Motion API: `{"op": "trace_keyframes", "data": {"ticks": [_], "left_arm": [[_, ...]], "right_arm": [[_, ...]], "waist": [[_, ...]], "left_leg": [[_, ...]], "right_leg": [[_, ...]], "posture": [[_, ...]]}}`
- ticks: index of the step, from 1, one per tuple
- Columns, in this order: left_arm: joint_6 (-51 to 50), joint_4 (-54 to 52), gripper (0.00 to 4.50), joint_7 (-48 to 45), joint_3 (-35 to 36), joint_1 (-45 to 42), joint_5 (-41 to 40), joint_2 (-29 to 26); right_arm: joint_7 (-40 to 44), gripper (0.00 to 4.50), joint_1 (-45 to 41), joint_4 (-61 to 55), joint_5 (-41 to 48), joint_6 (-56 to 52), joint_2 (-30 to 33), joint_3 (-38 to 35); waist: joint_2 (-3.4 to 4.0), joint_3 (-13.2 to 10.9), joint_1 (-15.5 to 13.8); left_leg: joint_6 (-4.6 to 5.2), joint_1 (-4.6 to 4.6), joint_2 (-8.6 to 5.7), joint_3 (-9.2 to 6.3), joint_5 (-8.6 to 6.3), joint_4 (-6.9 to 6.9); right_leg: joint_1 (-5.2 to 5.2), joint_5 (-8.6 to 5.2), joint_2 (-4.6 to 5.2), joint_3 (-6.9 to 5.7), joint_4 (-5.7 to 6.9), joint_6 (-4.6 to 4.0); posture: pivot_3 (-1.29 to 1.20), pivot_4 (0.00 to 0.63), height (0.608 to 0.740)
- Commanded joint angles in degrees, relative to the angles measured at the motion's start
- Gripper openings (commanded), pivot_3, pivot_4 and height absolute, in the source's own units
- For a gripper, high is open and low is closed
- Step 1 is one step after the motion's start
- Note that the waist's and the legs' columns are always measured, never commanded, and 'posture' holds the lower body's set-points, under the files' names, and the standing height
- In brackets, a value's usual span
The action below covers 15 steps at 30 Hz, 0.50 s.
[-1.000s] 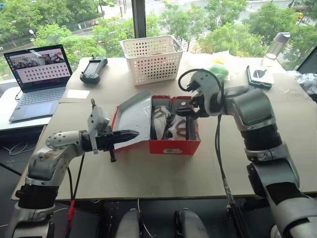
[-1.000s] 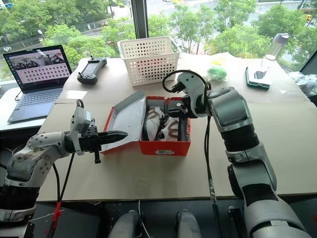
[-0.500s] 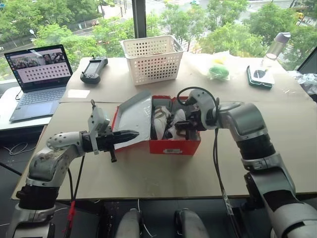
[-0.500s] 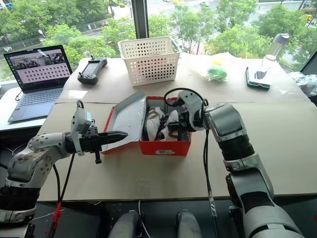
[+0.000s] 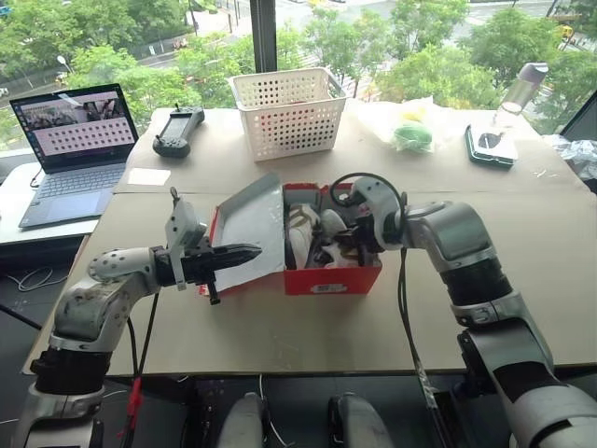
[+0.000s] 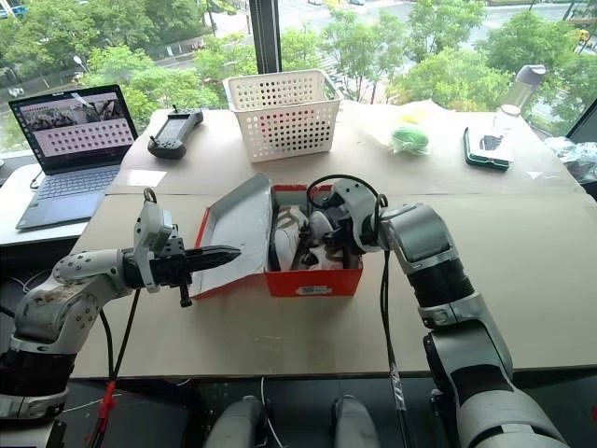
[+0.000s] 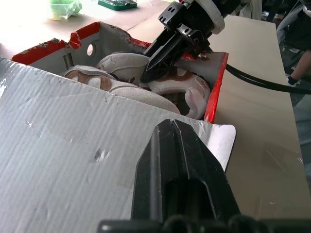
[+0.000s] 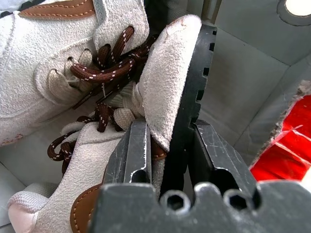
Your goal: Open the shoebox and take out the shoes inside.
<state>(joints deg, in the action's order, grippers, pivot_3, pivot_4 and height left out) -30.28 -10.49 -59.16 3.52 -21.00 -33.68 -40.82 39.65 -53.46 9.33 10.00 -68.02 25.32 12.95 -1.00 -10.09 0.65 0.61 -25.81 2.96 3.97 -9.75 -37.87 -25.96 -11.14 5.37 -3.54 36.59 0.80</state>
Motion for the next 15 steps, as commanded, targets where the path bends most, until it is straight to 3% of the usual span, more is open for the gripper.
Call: {"op": "trace_keyframes", "data": {"ticks": [1,9,15], "left_arm": [[-0.10,-1.87,0.00,0.00,0.83,-0.56,-0.62,-0.21],[-0.58,-1.84,0.00,-0.20,0.78,-0.86,-0.68,-0.46],[-0.67,-1.33,0.00,-0.47,0.48,-1.39,-0.36,-0.38]], "right_arm": [[-0.52,1.15,-1.65,-0.49,0.54,-1.97,1.08,-0.77],[-5.49,1.15,-10.32,-4.21,4.13,-11.01,-0.32,-11.06],[-8.68,1.15,-11.43,-5.14,6.00,-15.07,-2.32,-16.00]], "waist": [[0.00,0.00,0.00],[0.01,-0.01,0.06],[0.01,-0.01,0.11]], "left_leg": [[0.00,0.00,0.00,0.00,0.00,0.00],[0.00,-0.05,0.00,0.01,0.00,0.00],[0.00,-0.05,0.01,0.02,0.00,0.00]], "right_leg": [[0.00,0.00,0.00,0.00,0.00,0.00],[-0.10,0.03,0.00,0.03,0.04,-0.05],[-0.10,0.02,-0.01,0.04,0.05,-0.04]], "posture": [[0.00,0.150,0.733],[0.00,0.150,0.733],[0.00,0.150,0.733]]}}
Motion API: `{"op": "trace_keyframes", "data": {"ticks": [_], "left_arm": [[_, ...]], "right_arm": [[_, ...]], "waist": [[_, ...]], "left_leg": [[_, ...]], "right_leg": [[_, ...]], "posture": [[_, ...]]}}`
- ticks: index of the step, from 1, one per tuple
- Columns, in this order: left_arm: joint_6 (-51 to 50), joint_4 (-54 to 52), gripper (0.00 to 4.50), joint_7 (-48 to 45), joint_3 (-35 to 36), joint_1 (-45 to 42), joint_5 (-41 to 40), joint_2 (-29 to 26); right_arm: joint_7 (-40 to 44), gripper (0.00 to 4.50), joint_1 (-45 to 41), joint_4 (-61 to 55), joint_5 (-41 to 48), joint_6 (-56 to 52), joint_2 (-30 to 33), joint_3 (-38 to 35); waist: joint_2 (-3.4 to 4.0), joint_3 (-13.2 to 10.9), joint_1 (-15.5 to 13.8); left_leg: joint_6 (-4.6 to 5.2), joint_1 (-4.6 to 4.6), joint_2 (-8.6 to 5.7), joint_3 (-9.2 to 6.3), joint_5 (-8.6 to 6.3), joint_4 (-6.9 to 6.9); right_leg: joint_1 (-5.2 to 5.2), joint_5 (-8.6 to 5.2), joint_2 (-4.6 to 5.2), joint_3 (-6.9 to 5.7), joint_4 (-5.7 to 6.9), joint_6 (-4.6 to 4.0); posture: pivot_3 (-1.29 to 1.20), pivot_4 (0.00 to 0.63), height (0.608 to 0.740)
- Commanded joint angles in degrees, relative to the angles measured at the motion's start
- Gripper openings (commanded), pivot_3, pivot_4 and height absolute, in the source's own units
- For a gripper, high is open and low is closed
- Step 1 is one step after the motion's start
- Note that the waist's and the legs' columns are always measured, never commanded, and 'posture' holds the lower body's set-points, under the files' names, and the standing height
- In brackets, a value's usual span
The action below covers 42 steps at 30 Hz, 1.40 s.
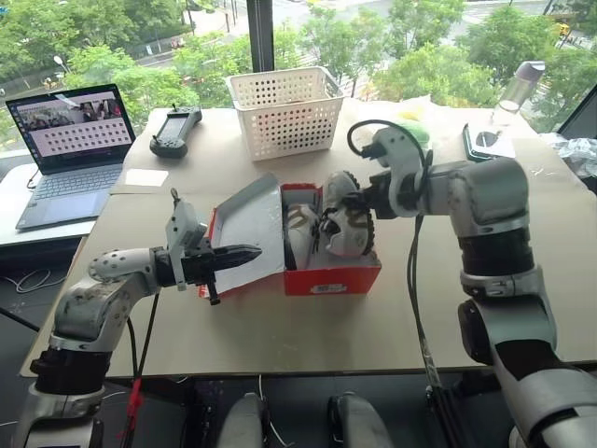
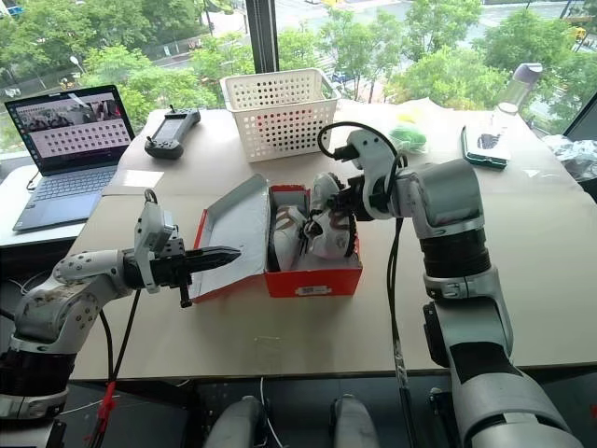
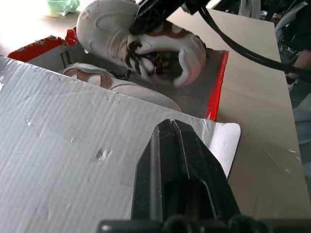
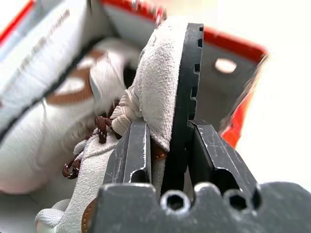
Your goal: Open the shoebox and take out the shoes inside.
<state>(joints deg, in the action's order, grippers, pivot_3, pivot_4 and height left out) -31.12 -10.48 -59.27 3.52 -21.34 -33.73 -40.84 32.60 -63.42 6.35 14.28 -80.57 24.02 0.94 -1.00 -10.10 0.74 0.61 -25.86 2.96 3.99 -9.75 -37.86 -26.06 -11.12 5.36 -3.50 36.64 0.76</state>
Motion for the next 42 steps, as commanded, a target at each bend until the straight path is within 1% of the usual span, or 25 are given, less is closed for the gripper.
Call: {"op": "trace_keyframes", "data": {"ticks": [1,4,7,10,12,13,14,17,20,21,23,26,28,29,30,36,37,42], "left_arm": [[0.18,-1.26,0.00,-0.39,0.45,-1.08,-0.25,-0.38],[0.26,-1.02,0.00,-0.40,0.36,-1.10,0.01,-0.37],[0.25,-1.16,0.00,-0.35,0.34,-0.95,0.05,-0.33],[0.24,-1.33,0.00,-0.19,0.29,-0.74,0.08,-0.26],[0.15,-1.49,0.00,-0.16,0.34,-0.59,0.03,-0.36],[0.11,-1.57,0.00,-0.13,0.34,-0.50,0.03,-0.38],[0.06,-1.64,0.00,-0.08,0.32,-0.44,0.04,-0.39],[-0.15,-1.73,0.00,0.03,0.29,-0.53,-0.06,-0.35],[-0.24,-1.83,0.00,0.20,0.26,-0.56,-0.07,-0.31],[-0.21,-1.81,0.00,0.26,0.24,-0.59,0.02,-0.32],[-0.16,-1.73,0.00,0.42,0.33,-0.63,0.17,-0.42],[-0.07,-1.57,0.00,0.59,0.65,-0.67,0.33,-0.69],[-0.19,-1.73,0.00,0.64,0.84,-0.57,0.20,-0.78],[-0.27,-1.93,0.00,0.72,0.95,-0.40,0.12,-0.81],[-0.33,-2.17,0.00,0.79,1.04,-0.18,0.05,-0.84],[-0.39,-2.60,0.00,1.15,1.04,0.33,-0.17,-0.80],[-0.39,-2.50,0.00,1.13,1.01,0.27,-0.19,-0.79],[-0.34,-2.36,0.00,0.91,0.86,0.15,-0.12,-0.88]], "right_arm": [[-2.61,1.15,-2.61,-1.64,2.30,-3.81,-2.15,-7.17],[-5.07,1.15,-6.64,1.43,3.53,-5.86,-3.85,-16.94],[-8.76,1.15,-9.48,7.51,3.91,-4.30,-3.06,-27.08],[-12.26,1.15,-8.28,14.97,2.71,2.21,1.14,-33.04],[-14.74,1.15,-7.33,20.54,3.46,6.49,2.87,-38.06],[-15.59,1.15,-6.44,23.52,3.62,9.48,3.85,-39.47],[-15.76,1.15,-4.81,26.88,3.51,13.16,4.71,-39.91],[-16.14,1.15,-0.57,37.91,1.40,25.57,6.93,-38.11],[-15.39,1.15,1.31,48.23,0.23,36.28,8.47,-36.27],[-15.81,1.15,1.50,51.62,0.65,38.73,8.88,-36.88],[-15.41,1.15,2.06,56.34,0.04,43.38,9.68,-35.73],[-14.30,1.15,3.03,60.71,-1.83,47.71,10.86,-32.30],[-15.72,1.71,4.10,62.56,-3.21,49.81,11.57,-30.19],[-16.37,1.90,4.83,63.27,-3.93,50.50,11.91,-29.06],[-16.44,2.23,5.52,63.76,-5.05,50.91,12.22,-27.46],[-17.75,4.32,9.12,65.03,-12.00,54.40,14.97,-18.10],[-18.33,4.48,9.30,65.17,-12.57,54.91,15.41,-17.15],[-19.23,4.48,7.29,63.22,-15.50,57.96,17.69,-12.67]], "waist": [[0.00,0.00,0.03],[0.00,0.00,0.02],[0.01,0.00,-0.14],[-0.08,0.05,-0.74],[-0.08,0.05,-0.97],[-0.09,0.05,-0.95],[-0.08,0.05,-0.85],[-0.08,0.05,-0.44],[-0.05,0.03,0.56],[-0.05,0.03,0.76],[-0.06,0.03,1.44],[-0.06,0.03,1.62],[-0.06,0.03,1.48],[-0.08,0.04,1.36],[-0.12,0.07,1.25],[-0.36,0.23,1.18],[-0.39,0.25,0.95],[-0.53,0.35,-0.24]], "left_leg": [[0.00,0.00,0.00,0.00,0.00,0.00],[0.00,-0.01,0.00,0.01,0.00,0.00],[0.00,-0.05,-0.01,0.02,0.00,0.00],[0.00,-0.06,-0.01,0.01,0.00,0.00],[0.00,-0.06,-0.05,0.01,0.00,0.00],[0.00,-0.06,-0.06,0.02,0.00,0.00],[0.00,-0.06,-0.06,0.02,0.00,0.00],[0.01,-0.07,-0.06,0.03,0.00,0.05],[0.02,-0.07,-0.06,0.04,0.01,0.08],[0.03,-0.06,-0.06,0.07,0.01,0.09],[0.03,0.02,-0.06,0.12,0.01,0.10],[0.04,0.54,-0.06,0.14,0.00,0.10],[0.04,0.83,-0.06,0.10,-0.02,0.10],[0.04,0.83,-0.10,0.05,-0.02,0.10],[0.04,0.83,-0.12,0.04,-0.02,0.10],[0.10,0.82,-0.20,0.13,-0.04,0.10],[0.09,0.83,-0.20,0.13,-0.04,0.10],[0.11,0.84,-0.24,0.13,-0.03,0.08]], "right_leg": [[0.00,0.00,0.00,0.01,0.00,0.00],[-0.03,0.05,0.00,0.02,0.03,-0.08],[-0.06,0.07,0.00,0.02,0.02,-0.12],[0.00,0.07,0.02,-0.04,-0.04,-0.11],[0.06,0.04,0.05,-0.07,-0.14,-0.06],[0.07,0.03,0.06,-0.05,-0.19,-0.02],[0.10,0.05,0.05,-0.05,-0.28,0.02],[0.10,0.09,0.01,0.01,-0.35,0.00],[0.07,0.12,-0.03,0.10,-0.35,-0.03],[0.03,0.13,-0.06,0.20,-0.33,-0.02],[0.05,0.14,-0.08,0.31,-0.31,0.02],[0.67,0.10,-0.09,0.35,-0.46,0.21],[1.01,0.03,-0.09,0.35,-0.59,0.15],[1.08,-0.06,-0.10,0.36,-0.62,0.02],[1.09,-0.13,-0.09,0.42,-0.64,-0.09],[1.08,-0.04,-0.14,0.82,-0.74,0.09],[1.09,-0.04,-0.14,0.79,-0.74,0.10],[1.15,-0.07,-0.13,0.83,-0.77,0.06]], "posture": [[0.00,0.150,0.733],[0.00,0.150,0.733],[0.00,0.150,0.733],[0.00,0.150,0.733],[0.00,0.150,0.733],[0.00,0.150,0.733],[0.00,0.150,0.733],[0.00,0.150,0.733],[0.00,0.150,0.733],[0.00,0.150,0.733],[0.00,0.150,0.733],[0.00,0.150,0.733],[0.00,0.150,0.733],[0.00,0.150,0.733],[0.00,0.150,0.733],[0.00,0.150,0.733],[0.00,0.150,0.733],[0.00,0.150,0.733]]}}
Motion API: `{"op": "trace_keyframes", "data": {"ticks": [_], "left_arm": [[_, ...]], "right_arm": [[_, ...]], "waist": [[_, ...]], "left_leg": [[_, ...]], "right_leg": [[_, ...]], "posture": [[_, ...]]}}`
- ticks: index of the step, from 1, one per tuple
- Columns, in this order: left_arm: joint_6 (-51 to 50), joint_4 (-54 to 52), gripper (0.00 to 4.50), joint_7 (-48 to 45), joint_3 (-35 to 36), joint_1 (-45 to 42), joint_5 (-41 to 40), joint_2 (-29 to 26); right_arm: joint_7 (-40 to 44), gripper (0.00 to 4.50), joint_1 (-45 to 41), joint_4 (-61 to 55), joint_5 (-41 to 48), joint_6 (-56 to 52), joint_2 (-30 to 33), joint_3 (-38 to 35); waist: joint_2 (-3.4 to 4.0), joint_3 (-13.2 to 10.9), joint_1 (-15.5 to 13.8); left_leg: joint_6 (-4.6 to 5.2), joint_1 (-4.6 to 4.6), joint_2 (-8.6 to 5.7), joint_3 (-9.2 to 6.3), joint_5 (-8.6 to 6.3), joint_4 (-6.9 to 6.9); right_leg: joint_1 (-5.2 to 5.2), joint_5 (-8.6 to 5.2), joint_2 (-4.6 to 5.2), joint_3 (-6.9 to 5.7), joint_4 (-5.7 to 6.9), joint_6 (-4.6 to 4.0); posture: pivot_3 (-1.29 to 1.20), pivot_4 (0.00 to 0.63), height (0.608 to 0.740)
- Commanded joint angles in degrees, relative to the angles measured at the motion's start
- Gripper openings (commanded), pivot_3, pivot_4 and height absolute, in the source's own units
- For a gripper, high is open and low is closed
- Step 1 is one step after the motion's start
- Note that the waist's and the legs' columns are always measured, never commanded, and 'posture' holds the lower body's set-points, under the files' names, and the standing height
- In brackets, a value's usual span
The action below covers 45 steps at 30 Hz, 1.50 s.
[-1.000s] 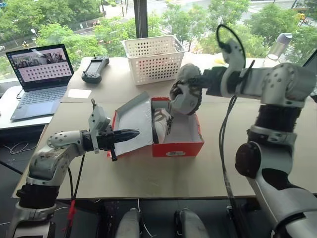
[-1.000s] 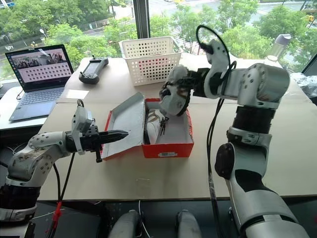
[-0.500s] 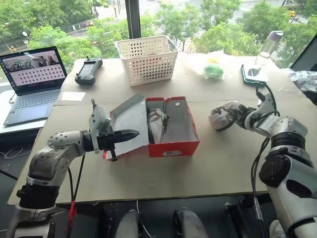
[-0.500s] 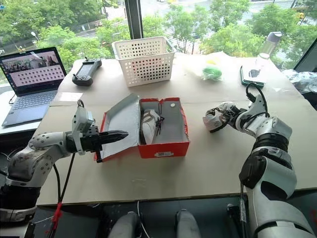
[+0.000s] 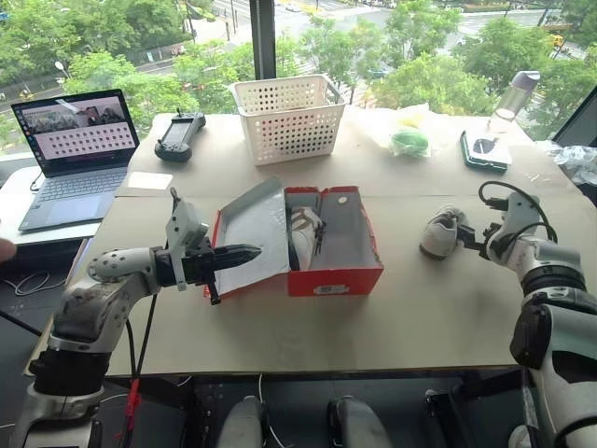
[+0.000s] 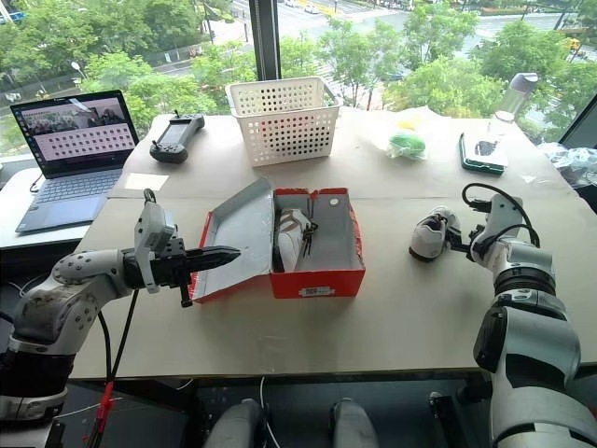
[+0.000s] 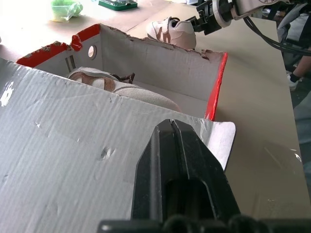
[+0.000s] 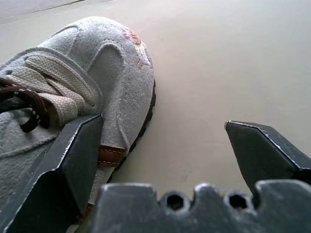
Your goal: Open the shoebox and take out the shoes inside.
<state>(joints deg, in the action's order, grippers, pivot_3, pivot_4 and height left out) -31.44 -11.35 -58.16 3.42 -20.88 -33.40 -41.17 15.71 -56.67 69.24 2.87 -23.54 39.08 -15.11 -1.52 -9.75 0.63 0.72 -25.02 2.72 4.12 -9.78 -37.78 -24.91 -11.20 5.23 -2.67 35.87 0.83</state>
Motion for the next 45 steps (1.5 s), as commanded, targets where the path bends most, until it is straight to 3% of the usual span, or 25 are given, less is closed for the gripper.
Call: {"op": "trace_keyframes", "data": {"ticks": [1,4,8,13,15,18,21,26,34,37,42,45], "left_arm": [[-0.05,-1.50,0.00,-0.22,0.92,-0.39,-0.42,-0.58],[-0.13,-1.65,0.00,-0.31,0.92,-0.39,-0.43,-0.74],[-0.36,-2.01,0.00,-0.37,1.03,-0.16,-0.68,-0.87],[-0.51,-2.30,0.00,-0.18,0.89,-0.04,-0.81,-0.72],[-0.52,-2.32,0.00,-0.18,0.88,0.05,-0.87,-0.70],[-0.60,-2.22,0.00,-0.23,0.66,-0.20,-0.93,-0.54],[-0.57,-1.93,0.00,-0.41,0.40,-0.51,-0.86,-0.45],[-0.47,-1.30,0.00,-0.66,-0.22,-1.12,-0.53,-0.02],[-0.71,-1.48,0.00,-0.67,-0.44,-1.11,-0.51,0.20],[-0.82,-1.47,0.00,-0.71,-0.19,-0.93,-0.45,-0.15],[-0.92,-1.56,0.00,-0.86,0.09,-0.62,-0.50,-0.59],[-0.79,-1.52,0.00,-0.83,-0.17,-0.61,-0.36,-0.51]], "right_arm": [[-0.89,4.48,-0.93,-2.07,-4.99,1.69,3.72,4.88],[5.00,4.48,-3.69,-11.03,-5.11,-0.23,6.13,7.40],[16.72,4.48,-1.63,-34.47,-2.24,-8.32,9.40,10.25],[22.34,4.48,-2.03,-54.61,1.90,-21.45,11.72,10.15],[25.12,4.48,-3.96,-62.97,8.77,-31.94,8.87,9.15],[24.62,4.48,-8.82,-72.85,20.09,-53.16,-2.08,6.28],[22.66,3.79,-8.12,-76.42,21.93,-60.65,-5.72,6.25],[20.14,2.15,-4.44,-81.29,24.51,-67.52,-9.18,11.01],[14.84,2.15,-0.49,-84.66,24.17,-67.99,-14.37,15.02],[11.94,2.78,0.02,-84.46,22.62,-66.16,-15.28,14.86],[10.89,4.43,-0.39,-86.10,23.82,-65.70,-17.31,16.20],[9.47,4.48,-0.94,-84.59,23.62,-65.84,-21.19,16.78]], "waist": [[-0.01,0.01,-0.22],[0.08,-0.05,-0.37],[0.27,-0.16,0.24],[0.29,-0.18,0.36],[0.29,-0.18,0.35],[0.29,-0.18,0.82],[0.27,-0.17,1.00],[0.23,-0.15,-0.86],[0.19,-0.12,-0.42],[0.18,-0.12,-0.16],[0.19,-0.12,0.13],[0.19,-0.12,0.50]], "left_leg": [[0.01,0.00,0.00,0.00,0.00,0.00],[0.06,-0.16,-0.06,0.03,0.03,0.00],[0.18,-0.35,-0.08,0.01,0.00,0.06],[0.21,-0.22,0.07,0.16,-0.03,0.41],[0.20,-0.19,0.13,0.37,-0.03,0.43],[0.19,-0.19,0.16,0.57,-0.02,0.43],[0.18,-0.22,0.18,0.46,0.01,0.43],[0.14,-0.54,0.10,0.73,0.04,0.36],[0.15,-0.77,0.10,0.75,0.04,0.28],[0.15,-0.74,0.11,0.75,0.04,0.26],[0.15,-0.76,0.12,0.74,0.04,0.12],[0.16,-0.76,0.16,0.74,0.04,0.11]], "right_leg": [[0.01,0.00,0.00,0.03,-0.03,0.01],[-0.19,0.04,0.06,0.25,-0.02,0.09],[-0.49,0.09,0.01,0.43,0.01,0.21],[-0.62,0.15,-0.18,0.45,0.04,0.34],[-0.63,0.13,-0.23,0.43,0.04,0.30],[-0.82,0.16,-0.15,0.56,0.14,0.28],[-1.01,0.26,-0.22,0.72,0.38,0.15],[-1.09,0.33,-0.01,0.49,0.20,0.01],[-1.26,0.44,-0.09,0.50,0.26,0.01],[-1.24,0.44,-0.09,0.50,0.27,0.02],[-1.23,0.35,-0.08,0.50,0.32,0.22],[-1.23,0.35,-0.11,0.50,0.34,0.22]], "posture": [[0.00,0.150,0.733],[0.00,0.150,0.733],[0.00,0.150,0.733],[0.00,0.150,0.733],[0.00,0.150,0.733],[0.00,0.150,0.733],[0.00,0.150,0.733],[0.00,0.150,0.733],[0.00,0.150,0.733],[0.00,0.150,0.733],[0.00,0.150,0.733],[0.00,0.150,0.733]]}}
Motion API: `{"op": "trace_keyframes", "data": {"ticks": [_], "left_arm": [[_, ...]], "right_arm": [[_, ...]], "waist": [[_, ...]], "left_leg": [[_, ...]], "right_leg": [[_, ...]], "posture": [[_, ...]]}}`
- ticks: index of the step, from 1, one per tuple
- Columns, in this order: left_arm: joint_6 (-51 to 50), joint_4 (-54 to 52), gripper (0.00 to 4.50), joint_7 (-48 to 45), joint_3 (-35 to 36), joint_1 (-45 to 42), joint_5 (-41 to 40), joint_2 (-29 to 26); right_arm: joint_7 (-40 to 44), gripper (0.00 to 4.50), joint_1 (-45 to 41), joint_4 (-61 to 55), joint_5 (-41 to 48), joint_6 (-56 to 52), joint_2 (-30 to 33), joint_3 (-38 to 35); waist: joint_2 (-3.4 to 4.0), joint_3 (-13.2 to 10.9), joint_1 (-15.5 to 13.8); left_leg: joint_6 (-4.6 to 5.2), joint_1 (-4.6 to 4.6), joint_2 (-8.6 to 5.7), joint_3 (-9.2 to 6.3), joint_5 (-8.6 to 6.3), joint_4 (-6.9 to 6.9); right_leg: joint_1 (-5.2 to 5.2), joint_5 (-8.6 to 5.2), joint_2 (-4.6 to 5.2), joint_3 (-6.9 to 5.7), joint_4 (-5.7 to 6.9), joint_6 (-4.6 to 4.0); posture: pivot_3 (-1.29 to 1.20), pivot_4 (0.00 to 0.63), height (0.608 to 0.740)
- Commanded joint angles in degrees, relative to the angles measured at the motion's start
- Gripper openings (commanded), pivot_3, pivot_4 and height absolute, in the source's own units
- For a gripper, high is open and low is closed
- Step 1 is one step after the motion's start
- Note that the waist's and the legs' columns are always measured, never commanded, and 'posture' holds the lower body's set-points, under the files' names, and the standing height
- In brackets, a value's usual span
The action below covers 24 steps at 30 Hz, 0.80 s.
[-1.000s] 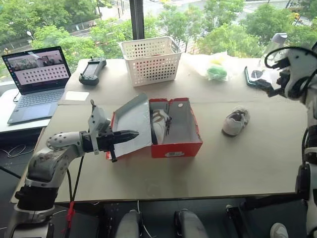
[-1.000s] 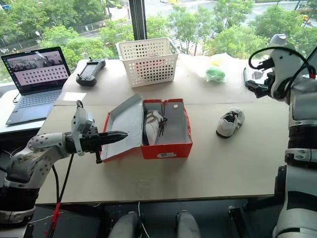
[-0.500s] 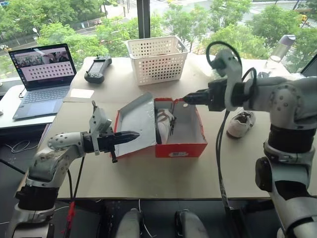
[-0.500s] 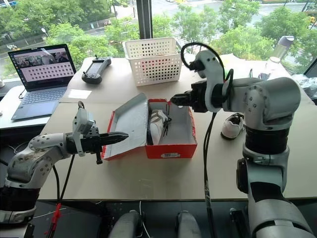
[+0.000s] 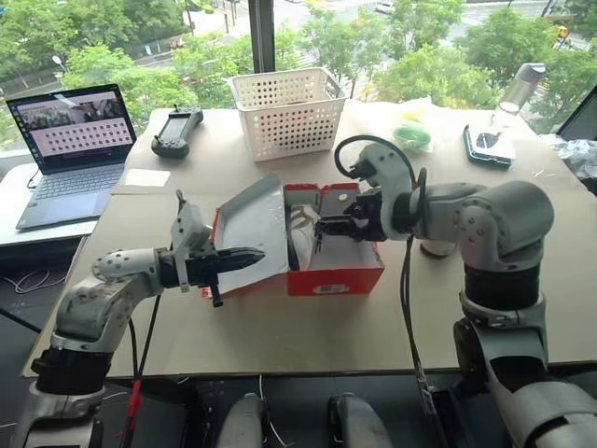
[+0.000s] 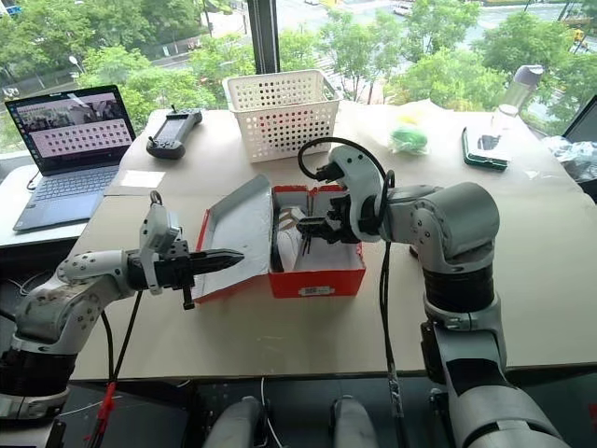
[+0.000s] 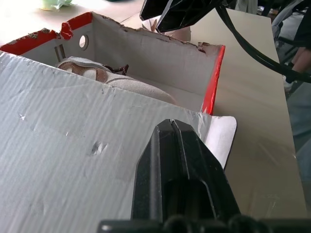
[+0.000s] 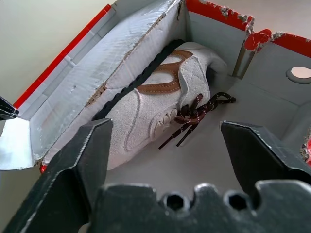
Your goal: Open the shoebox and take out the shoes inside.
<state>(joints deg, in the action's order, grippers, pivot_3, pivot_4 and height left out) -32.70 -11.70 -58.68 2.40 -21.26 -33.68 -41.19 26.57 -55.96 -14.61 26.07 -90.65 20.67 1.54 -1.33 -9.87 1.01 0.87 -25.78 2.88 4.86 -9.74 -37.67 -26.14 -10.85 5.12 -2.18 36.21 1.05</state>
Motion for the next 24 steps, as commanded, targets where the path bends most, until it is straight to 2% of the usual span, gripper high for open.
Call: {"op": "trace_keyframes", "data": {"ticks": [1,10,20,24], "left_arm": [[0.53,-1.07,0.00,-0.34,0.72,-0.34,0.00,-0.44],[0.56,-1.10,0.00,-0.33,0.58,-0.37,0.31,-0.23],[0.18,-1.56,0.00,0.04,1.11,-0.24,-0.03,-0.31],[0.13,-1.58,0.00,0.06,1.11,-0.24,-0.10,-0.35]], "right_arm": [[-1.80,4.48,-1.79,0.10,0.26,1.19,-3.94,0.16],[-3.28,4.48,-2.17,3.56,0.02,1.78,-8.11,2.13],[-2.30,4.48,1.86,5.58,-1.22,6.73,-4.11,9.84],[-2.00,4.48,2.72,7.56,-1.55,8.70,-3.50,10.53]], "waist": [[0.00,0.00,0.19],[0.00,0.00,-0.11],[-0.01,0.01,-0.10],[-0.03,0.02,-0.07]], "left_leg": [[0.00,0.01,0.01,0.00,0.00,0.00],[0.00,-0.02,0.00,-0.01,0.00,-0.07],[0.00,-0.02,0.00,-0.02,0.00,-0.07],[0.00,0.02,0.01,-0.02,0.00,-0.07]], "right_leg": [[0.00,0.01,-0.01,0.00,0.02,-0.01],[0.01,0.02,-0.01,-0.01,0.04,-0.01],[0.01,0.02,-0.01,-0.01,0.03,0.00],[0.04,0.00,-0.02,-0.01,0.03,0.02]], "posture": [[0.00,0.150,0.733],[0.00,0.150,0.733],[0.00,0.150,0.733],[0.00,0.150,0.733]]}}
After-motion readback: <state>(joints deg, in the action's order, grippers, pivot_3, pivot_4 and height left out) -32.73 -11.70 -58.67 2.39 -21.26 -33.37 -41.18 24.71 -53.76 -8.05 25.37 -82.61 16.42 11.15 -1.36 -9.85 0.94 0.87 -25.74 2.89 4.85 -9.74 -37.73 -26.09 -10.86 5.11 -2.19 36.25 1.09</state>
